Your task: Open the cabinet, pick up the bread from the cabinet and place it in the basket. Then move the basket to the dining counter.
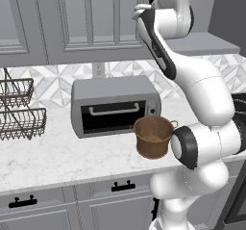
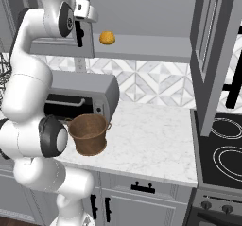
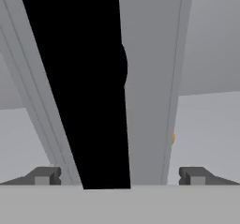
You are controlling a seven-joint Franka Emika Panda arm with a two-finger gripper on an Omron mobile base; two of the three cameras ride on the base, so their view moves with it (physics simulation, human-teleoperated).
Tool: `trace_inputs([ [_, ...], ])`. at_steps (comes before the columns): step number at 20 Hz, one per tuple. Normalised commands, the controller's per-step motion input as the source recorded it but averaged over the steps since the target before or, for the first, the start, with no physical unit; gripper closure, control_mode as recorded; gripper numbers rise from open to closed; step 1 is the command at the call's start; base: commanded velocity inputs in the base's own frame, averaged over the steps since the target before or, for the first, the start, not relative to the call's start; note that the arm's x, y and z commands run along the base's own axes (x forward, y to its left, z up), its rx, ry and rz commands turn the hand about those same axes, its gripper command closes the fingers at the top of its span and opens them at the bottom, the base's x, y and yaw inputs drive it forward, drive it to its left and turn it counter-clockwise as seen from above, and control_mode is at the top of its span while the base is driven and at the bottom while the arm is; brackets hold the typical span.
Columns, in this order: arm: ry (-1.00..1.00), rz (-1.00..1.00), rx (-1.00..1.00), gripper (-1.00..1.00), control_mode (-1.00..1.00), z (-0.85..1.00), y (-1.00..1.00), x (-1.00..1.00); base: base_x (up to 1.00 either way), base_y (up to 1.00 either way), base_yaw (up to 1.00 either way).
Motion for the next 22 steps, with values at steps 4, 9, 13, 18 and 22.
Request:
trace_inputs([
  [4,0.01,0.0,0.0,-1.0,-1.0,0.0,0.04,0.49,0.0,0.0,0.0],
  [9,0.0,0.0,0.0,-1.0,-1.0,0.0,0.01,0.1,0.0,0.0,0.0],
  [13,0.0,0.0,0.0,1.0,-1.0,0.0,0.01,0.14,0.0,0.0,0.0],
  [18,0.0,0.0,0.0,1.0,-1.0,0.0,0.03,0.15,0.0,0.0,0.0],
  [22,0.0,0.0,0.0,1.0,-1.0,0.0,0.01,0.04,0.0,0.0,0.0],
])
